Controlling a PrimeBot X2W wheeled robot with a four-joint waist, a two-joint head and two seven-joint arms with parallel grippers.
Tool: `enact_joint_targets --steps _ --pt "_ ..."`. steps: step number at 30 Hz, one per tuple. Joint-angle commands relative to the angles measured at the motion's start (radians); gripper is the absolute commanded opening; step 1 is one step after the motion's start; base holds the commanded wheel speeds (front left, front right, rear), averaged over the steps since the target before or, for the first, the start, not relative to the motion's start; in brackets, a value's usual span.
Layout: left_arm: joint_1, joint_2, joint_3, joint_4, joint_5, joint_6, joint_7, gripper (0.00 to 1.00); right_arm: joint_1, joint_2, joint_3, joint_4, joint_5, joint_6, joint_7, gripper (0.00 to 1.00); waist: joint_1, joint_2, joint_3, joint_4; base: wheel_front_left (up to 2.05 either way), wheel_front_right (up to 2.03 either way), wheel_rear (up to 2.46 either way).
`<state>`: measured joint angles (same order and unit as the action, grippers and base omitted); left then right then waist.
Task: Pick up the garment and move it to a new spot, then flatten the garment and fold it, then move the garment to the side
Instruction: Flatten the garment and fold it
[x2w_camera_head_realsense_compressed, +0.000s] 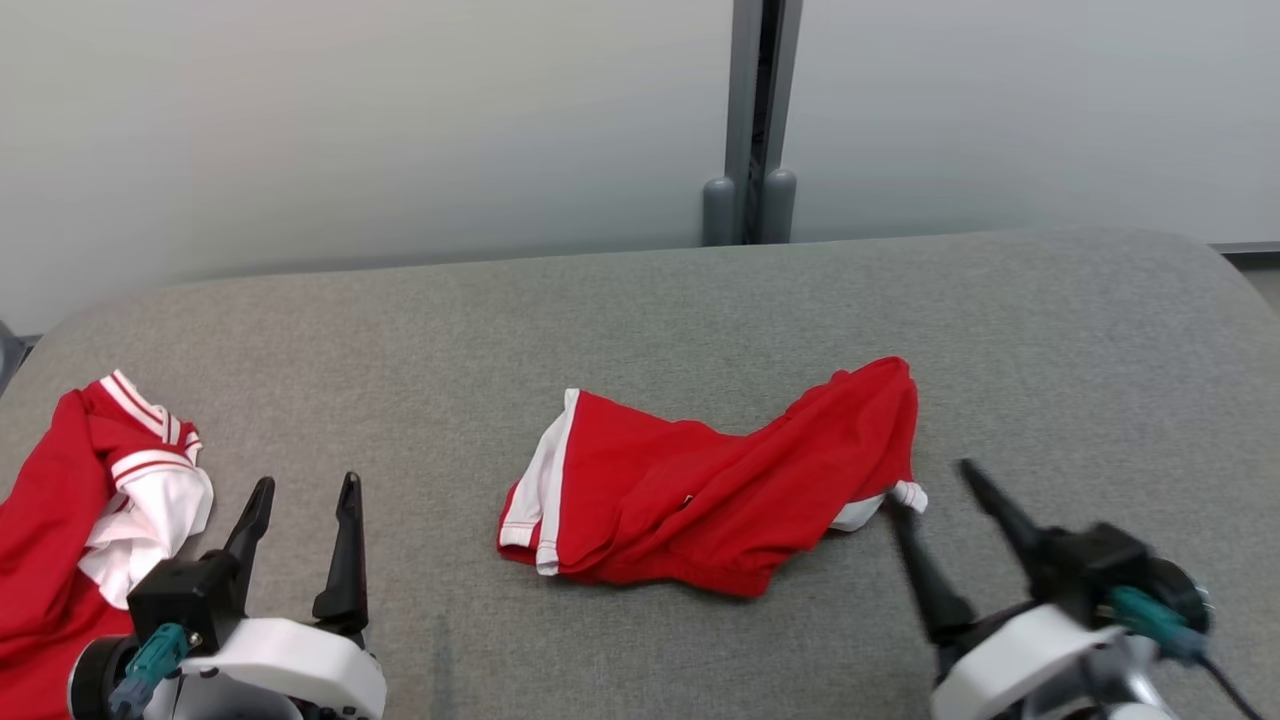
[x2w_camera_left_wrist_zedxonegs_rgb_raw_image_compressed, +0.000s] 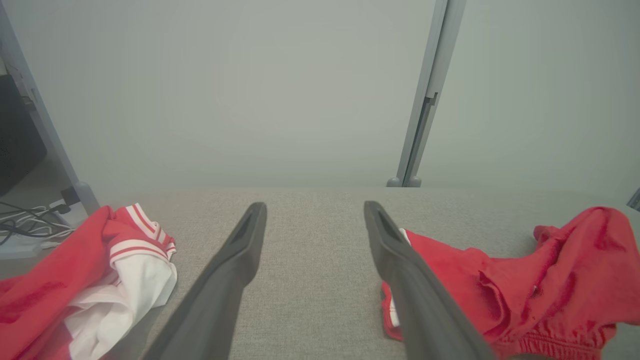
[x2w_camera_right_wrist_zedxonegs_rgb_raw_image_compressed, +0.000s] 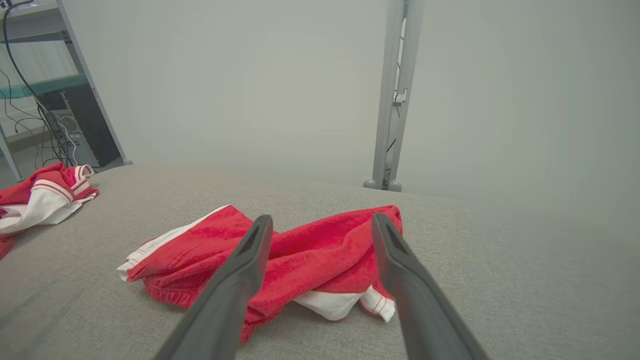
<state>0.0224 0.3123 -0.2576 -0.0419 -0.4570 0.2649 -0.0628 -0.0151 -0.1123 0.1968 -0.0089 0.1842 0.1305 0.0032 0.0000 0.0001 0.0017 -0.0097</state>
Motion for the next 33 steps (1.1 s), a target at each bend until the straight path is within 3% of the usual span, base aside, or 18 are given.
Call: enact_joint_targets --steps 1,8,15,26,32,33 --pt "-0.024 0.004 0.001 -0.002 0.005 -0.002 -0.002 1.0 -0.024 -0.023 0.043 0.007 0.011 0.0 0.017 1.0 0.0 -0.0001 0.012 0.013 0.0 0.0 0.0" --pt "-0.065 -0.018 -0.015 0.016 -0.004 -0.013 -0.007 1.0 -0.171 -0.139 0.356 0.039 0.104 0.0 0.154 1.0 0.0 -0.0001 0.065 0.076 0.0 0.0 0.0" --pt "-0.141 -0.049 -0.048 0.059 -0.004 -0.042 -0.029 1.0 -0.368 -0.216 0.583 0.079 0.151 0.0 0.225 1.0 0.0 -0.0001 0.135 0.142 0.0 0.0 0.0" --pt "-0.248 -0.107 -0.089 0.159 -0.008 -0.086 -0.094 1.0 -0.646 -0.3 0.845 0.191 0.177 0.0 0.284 1.0 0.0 -0.0001 0.233 0.217 0.0 0.0 0.0" --pt "-0.277 -0.127 -0.098 0.201 -0.019 -0.103 -0.113 1.0 -0.718 -0.312 0.913 0.262 0.227 0.0 0.301 1.0 0.0 -0.0001 0.252 0.237 0.0 0.0 0.0" --pt "-0.282 -0.13 -0.098 0.207 -0.019 -0.105 -0.117 1.0 -0.727 -0.314 0.92 0.273 0.235 0.0 0.302 0.8 0.0 -0.0001 0.254 0.239 0.0 0.0 0.0"
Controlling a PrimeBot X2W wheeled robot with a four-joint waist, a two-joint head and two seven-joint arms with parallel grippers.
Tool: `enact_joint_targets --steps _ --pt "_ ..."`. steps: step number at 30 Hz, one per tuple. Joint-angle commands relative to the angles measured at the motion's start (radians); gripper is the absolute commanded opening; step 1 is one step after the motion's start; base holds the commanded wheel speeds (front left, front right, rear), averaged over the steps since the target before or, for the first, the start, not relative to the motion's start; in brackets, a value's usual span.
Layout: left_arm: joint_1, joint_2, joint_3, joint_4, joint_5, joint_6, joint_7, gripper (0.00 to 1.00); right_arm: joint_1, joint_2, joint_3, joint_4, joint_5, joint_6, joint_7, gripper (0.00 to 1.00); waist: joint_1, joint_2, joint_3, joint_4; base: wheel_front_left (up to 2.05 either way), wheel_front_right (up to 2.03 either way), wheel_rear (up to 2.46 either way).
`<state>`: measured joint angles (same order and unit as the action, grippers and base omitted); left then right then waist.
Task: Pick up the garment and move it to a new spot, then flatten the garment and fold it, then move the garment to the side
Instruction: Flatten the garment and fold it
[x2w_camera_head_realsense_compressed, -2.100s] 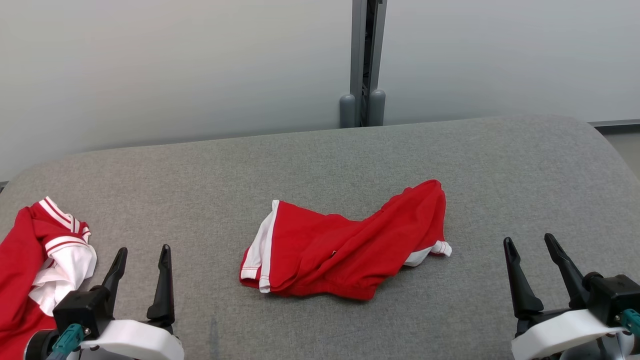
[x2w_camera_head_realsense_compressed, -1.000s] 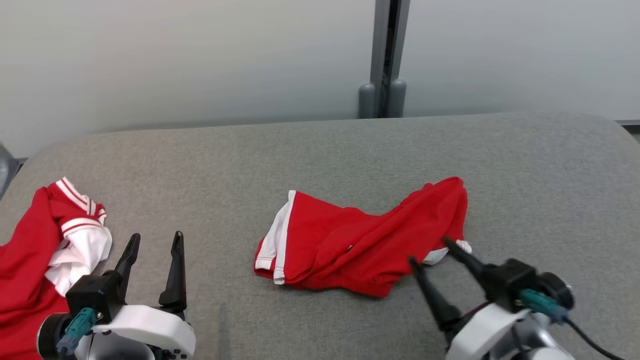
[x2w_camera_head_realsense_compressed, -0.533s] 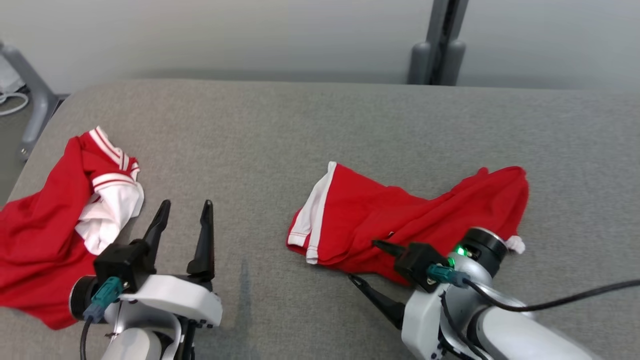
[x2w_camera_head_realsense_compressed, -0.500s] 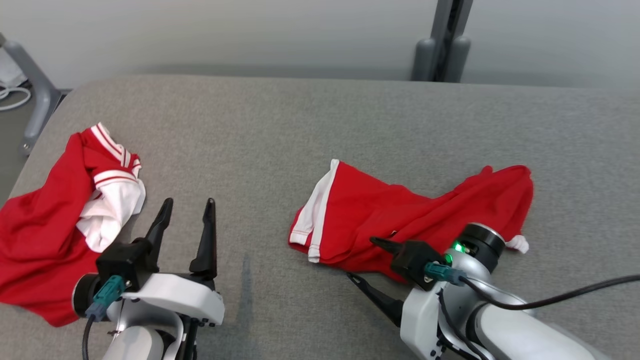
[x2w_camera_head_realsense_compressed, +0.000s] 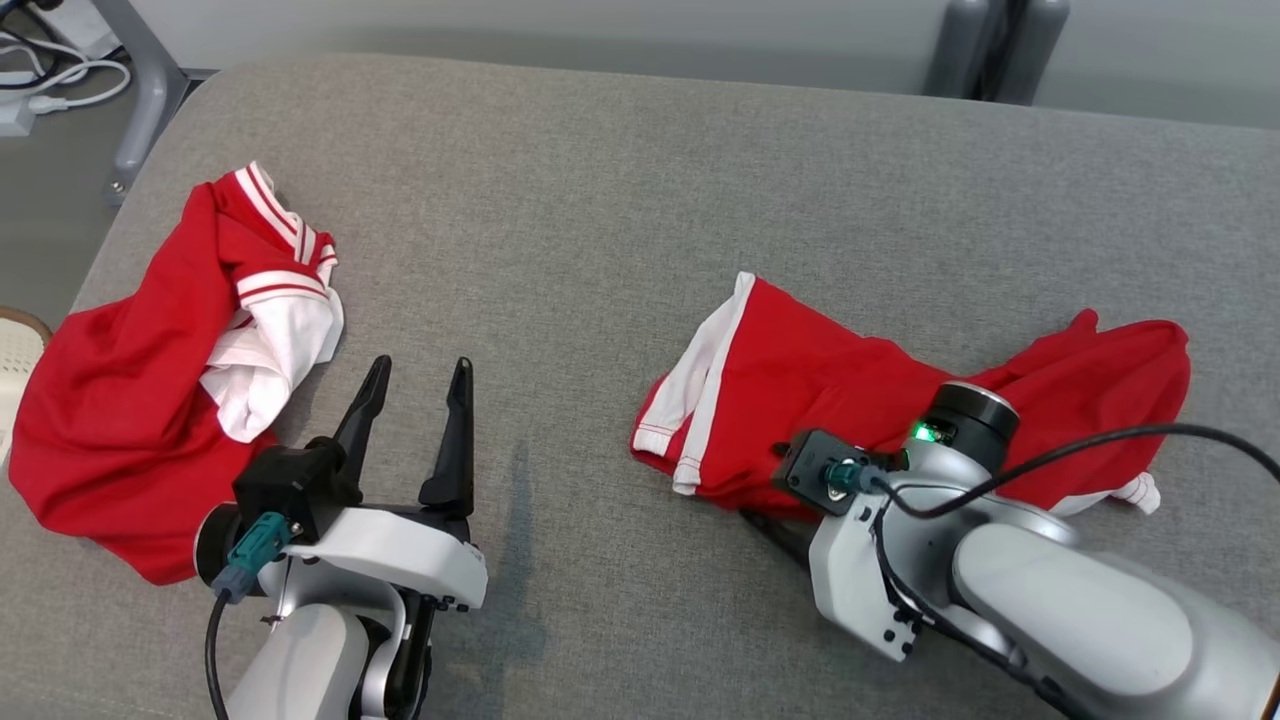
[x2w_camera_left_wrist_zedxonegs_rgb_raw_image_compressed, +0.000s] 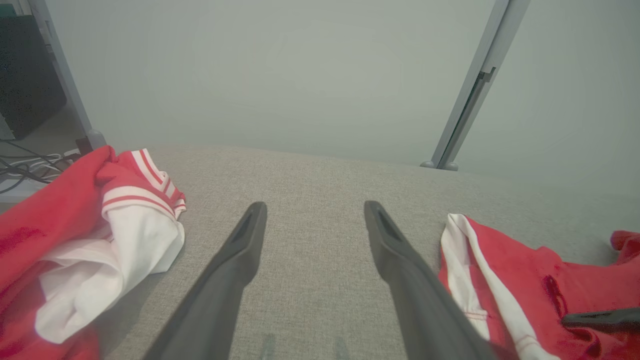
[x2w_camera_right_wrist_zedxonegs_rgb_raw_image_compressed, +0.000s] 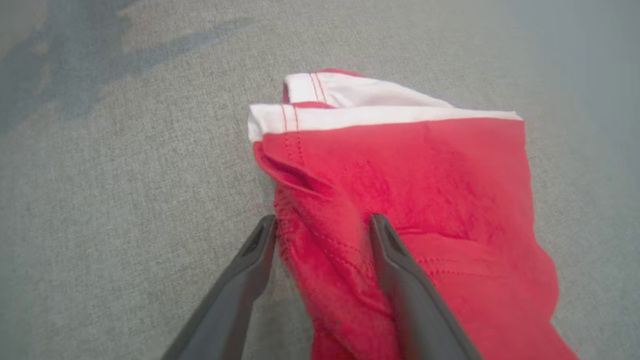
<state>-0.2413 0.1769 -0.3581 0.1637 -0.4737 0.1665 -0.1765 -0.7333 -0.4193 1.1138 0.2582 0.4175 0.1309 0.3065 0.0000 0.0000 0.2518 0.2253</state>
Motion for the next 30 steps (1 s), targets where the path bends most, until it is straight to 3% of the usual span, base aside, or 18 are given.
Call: enact_joint_targets --steps 1,2,3,12,19,21,26,30 --pt "-0.022 0.003 0.002 0.007 -0.002 -0.007 -0.009 1.0 -0.017 -0.006 0.003 0.01 0.015 0.0 -0.002 0.4 0.0 0.0 0.006 0.005 0.0 0.0 0.0" --pt "-0.024 0.0 0.002 0.012 -0.004 -0.009 -0.011 1.0 -0.022 -0.003 -0.001 0.013 0.03 0.0 -0.009 0.35 0.0 0.0 0.007 0.005 0.0 0.0 0.0" --pt "-0.025 -0.001 0.004 0.018 -0.005 -0.009 -0.017 1.0 -0.025 -0.002 -0.01 0.014 0.042 0.0 -0.015 0.0 0.0 0.0 0.008 0.005 0.0 0.0 0.0" --pt "-0.038 0.015 0.02 0.035 -0.005 -0.001 -0.037 1.0 0.008 -0.03 -0.158 -0.086 0.101 0.0 -0.096 0.0 0.0 0.0 0.009 -0.036 0.0 0.0 0.0" --pt "-0.033 0.035 0.026 0.021 -0.005 0.005 -0.028 1.0 0.156 -0.045 -0.45 -0.237 0.187 0.0 -0.142 0.0 0.0 0.0 0.004 -0.095 0.0 0.0 0.0" --pt "-0.033 0.039 0.024 0.016 -0.006 0.007 -0.024 1.0 0.259 -0.017 -0.592 -0.271 0.22 0.0 -0.163 0.0 0.0 0.0 0.005 -0.111 0.0 0.0 0.0" --pt "-0.033 0.039 0.013 0.012 -0.009 0.006 -0.017 1.0 0.46 0.064 -0.81 -0.245 0.261 0.0 -0.223 0.0 0.0 0.0 0.011 -0.139 0.0 0.0 0.0" --pt "-0.033 0.047 0.009 0.009 -0.007 0.008 -0.009 1.0 0.514 0.104 -0.86 -0.168 0.264 0.0 -0.274 0.0 0.0 0.0 0.018 -0.159 0.0 0.0 0.0"
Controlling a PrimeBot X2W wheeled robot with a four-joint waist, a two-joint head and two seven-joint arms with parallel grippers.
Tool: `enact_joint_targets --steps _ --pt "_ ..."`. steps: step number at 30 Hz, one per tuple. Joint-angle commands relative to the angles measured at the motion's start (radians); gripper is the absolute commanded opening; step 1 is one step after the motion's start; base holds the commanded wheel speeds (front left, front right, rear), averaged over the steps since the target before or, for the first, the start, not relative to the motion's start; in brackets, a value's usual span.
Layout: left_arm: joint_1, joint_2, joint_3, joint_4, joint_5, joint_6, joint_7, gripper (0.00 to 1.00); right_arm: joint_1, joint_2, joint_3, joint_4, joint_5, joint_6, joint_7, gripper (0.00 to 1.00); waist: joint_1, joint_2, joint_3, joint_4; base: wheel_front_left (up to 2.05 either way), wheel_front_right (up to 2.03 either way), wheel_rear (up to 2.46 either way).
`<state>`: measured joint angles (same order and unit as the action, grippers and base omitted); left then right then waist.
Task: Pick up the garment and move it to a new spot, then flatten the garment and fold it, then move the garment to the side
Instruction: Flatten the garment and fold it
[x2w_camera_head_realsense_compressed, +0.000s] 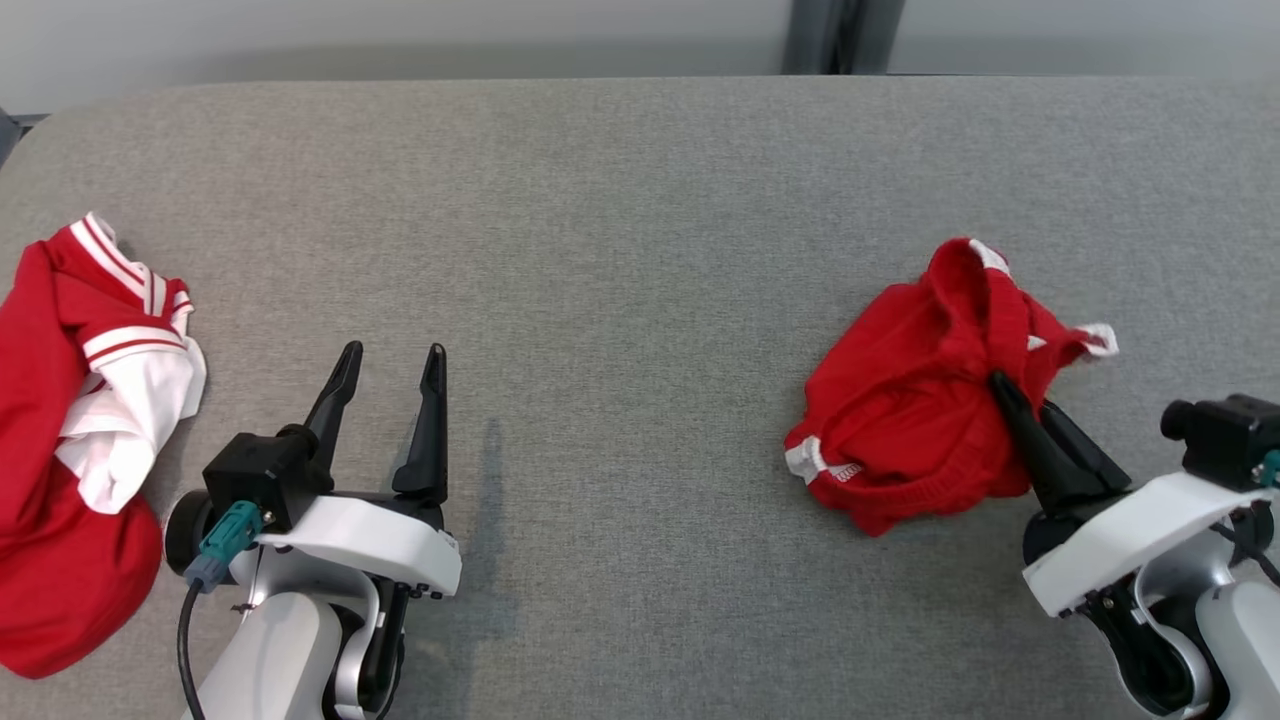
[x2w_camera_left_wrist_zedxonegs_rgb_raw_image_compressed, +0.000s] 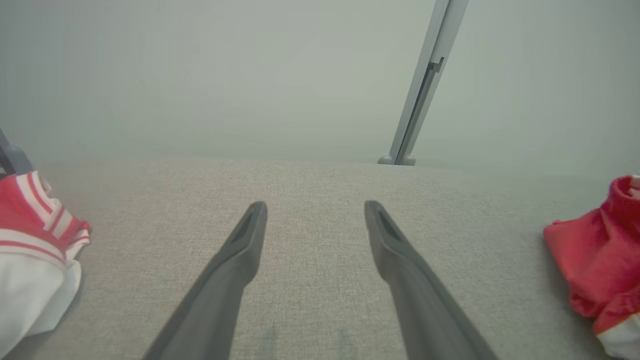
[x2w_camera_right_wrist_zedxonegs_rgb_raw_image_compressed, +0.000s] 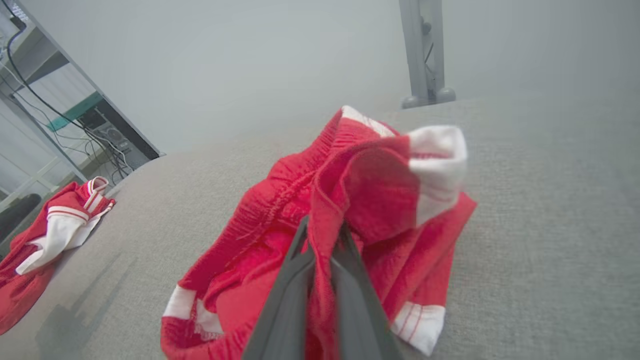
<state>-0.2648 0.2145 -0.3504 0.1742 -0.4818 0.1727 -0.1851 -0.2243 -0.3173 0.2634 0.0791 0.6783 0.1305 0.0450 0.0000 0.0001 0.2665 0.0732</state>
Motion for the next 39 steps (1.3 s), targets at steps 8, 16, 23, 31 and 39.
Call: enact_joint_targets --steps 8,16,23,31,39 --pt "-0.002 0.021 0.001 -0.011 0.001 0.007 0.009 1.0 -0.002 0.035 -0.017 0.128 0.015 0.0 -0.088 0.0 0.0 -0.0001 0.003 -0.029 0.0 0.0 0.0" --pt "0.009 0.033 0.002 -0.026 -0.002 0.02 0.016 1.0 0.004 0.083 -0.109 0.208 -0.005 0.0 -0.191 1.0 0.0 -0.0001 -0.008 -0.042 0.0 0.0 0.0" --pt "0.028 0.047 0.017 -0.053 -0.004 0.04 0.012 1.0 0.021 0.138 -0.287 0.194 -0.169 0.0 -0.249 1.0 0.0 -0.0001 -0.015 -0.051 0.0 0.0 0.0" --pt "0.063 0.068 0.034 -0.091 0.003 0.07 0.002 1.0 0.059 0.185 -0.348 0.052 -0.41 0.0 -0.199 1.0 0.0 -0.0001 -0.044 -0.06 0.0 0.0 0.0" --pt "0.113 0.09 0.018 -0.137 0.027 0.093 0.015 1.0 0.135 0.224 -0.334 -0.065 -0.481 0.0 -0.113 1.0 0.0 -0.0001 -0.096 -0.067 0.0 0.0 0.0"
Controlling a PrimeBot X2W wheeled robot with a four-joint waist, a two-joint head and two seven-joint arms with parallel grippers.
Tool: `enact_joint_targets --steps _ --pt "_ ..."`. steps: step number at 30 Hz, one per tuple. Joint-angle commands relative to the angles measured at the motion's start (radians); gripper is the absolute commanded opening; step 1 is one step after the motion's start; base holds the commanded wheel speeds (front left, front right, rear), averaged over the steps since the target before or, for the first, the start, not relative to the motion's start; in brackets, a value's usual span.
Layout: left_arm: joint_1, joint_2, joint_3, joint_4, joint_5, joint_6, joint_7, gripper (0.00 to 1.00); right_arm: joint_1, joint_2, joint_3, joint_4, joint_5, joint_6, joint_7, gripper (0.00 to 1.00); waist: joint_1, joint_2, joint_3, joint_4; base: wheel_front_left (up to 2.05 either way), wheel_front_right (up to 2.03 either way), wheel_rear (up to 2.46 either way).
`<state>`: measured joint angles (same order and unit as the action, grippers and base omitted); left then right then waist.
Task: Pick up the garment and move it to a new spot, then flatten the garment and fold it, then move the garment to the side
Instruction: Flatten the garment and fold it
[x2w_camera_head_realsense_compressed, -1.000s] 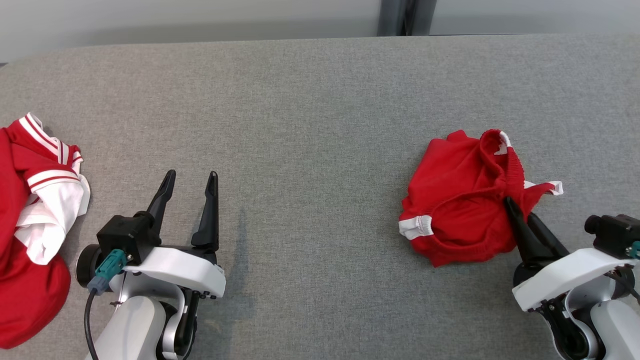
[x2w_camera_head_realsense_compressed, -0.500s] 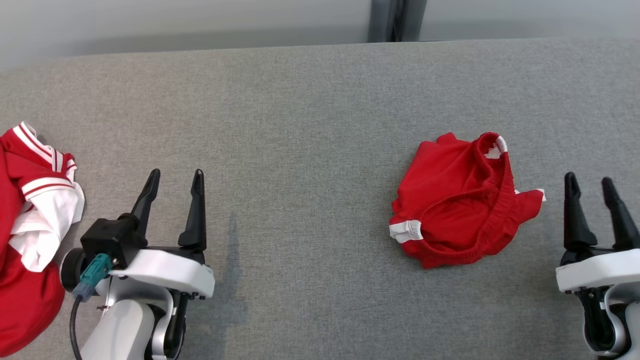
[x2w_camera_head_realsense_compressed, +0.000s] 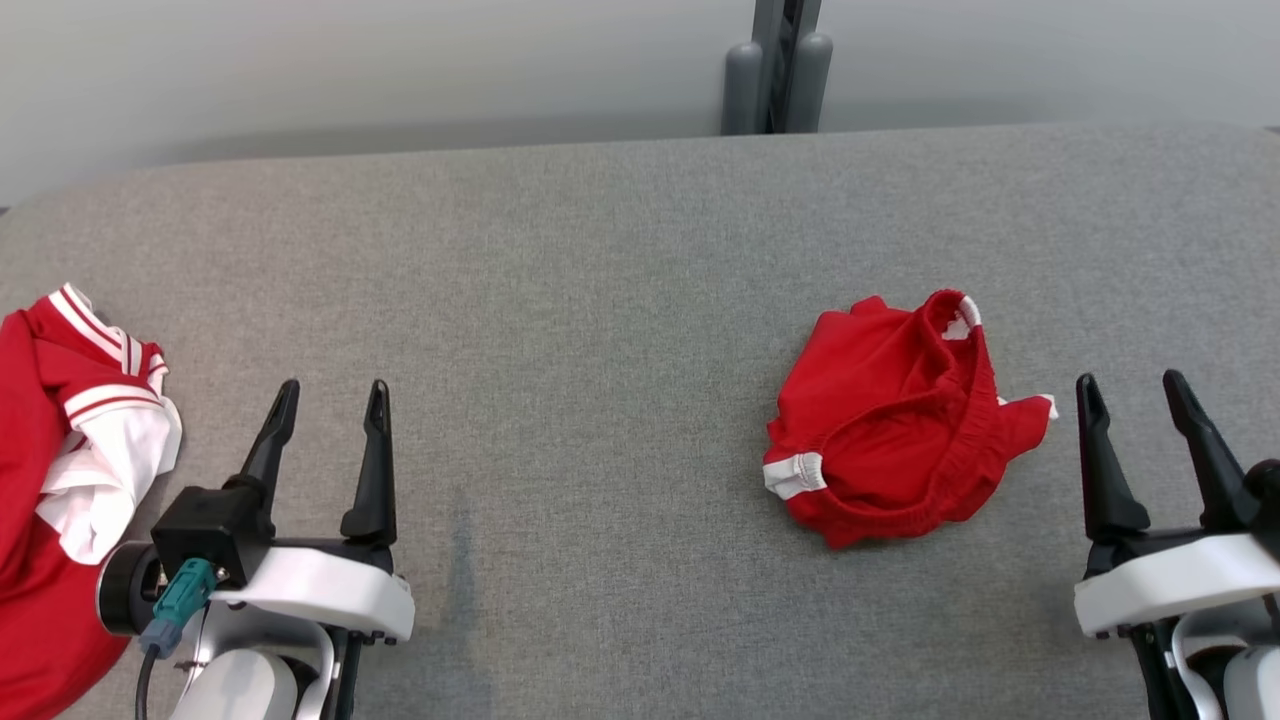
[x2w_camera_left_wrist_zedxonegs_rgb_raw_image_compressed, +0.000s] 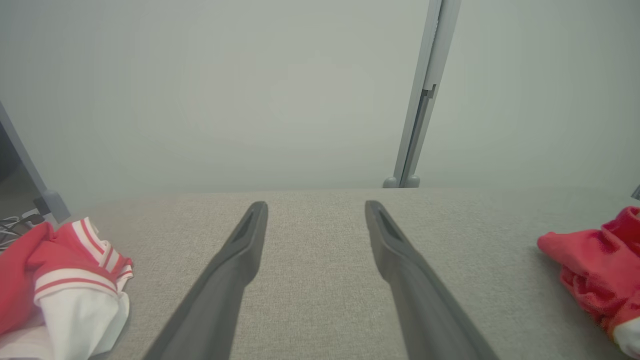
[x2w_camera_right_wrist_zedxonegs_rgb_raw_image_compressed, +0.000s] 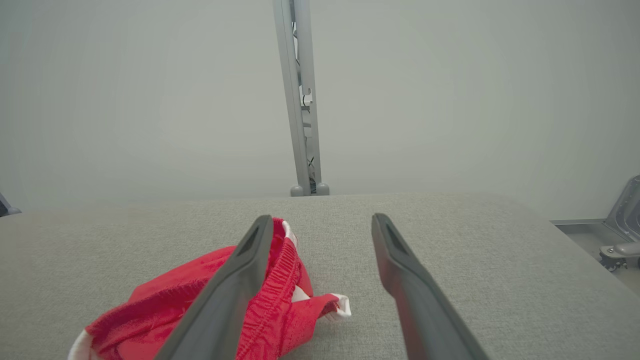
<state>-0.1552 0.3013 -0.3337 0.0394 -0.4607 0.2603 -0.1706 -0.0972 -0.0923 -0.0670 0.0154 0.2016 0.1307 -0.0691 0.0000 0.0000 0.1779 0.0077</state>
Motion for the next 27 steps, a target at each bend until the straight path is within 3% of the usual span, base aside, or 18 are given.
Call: enact_joint_targets --steps 1,11,27 --pt "0.01 0.007 0.001 -0.008 0.007 0.006 0.002 1.0 0.018 0.002 -0.003 -0.011 -0.007 0.0 0.01 1.0 0.0 0.0 -0.015 -0.002 0.0 0.0 0.0" --pt "0.059 0.031 -0.008 -0.045 0.008 0.024 0.035 1.0 0.104 0.025 0.0 -0.07 -0.025 0.0 0.061 1.0 0.0 0.0 -0.065 -0.001 0.0 0.0 0.0" --pt "0.062 0.042 -0.016 -0.066 0.0 0.036 0.051 1.0 0.118 0.035 0.006 -0.09 -0.027 0.0 0.084 1.0 0.0 0.0 -0.069 0.0 0.0 0.0 0.0"
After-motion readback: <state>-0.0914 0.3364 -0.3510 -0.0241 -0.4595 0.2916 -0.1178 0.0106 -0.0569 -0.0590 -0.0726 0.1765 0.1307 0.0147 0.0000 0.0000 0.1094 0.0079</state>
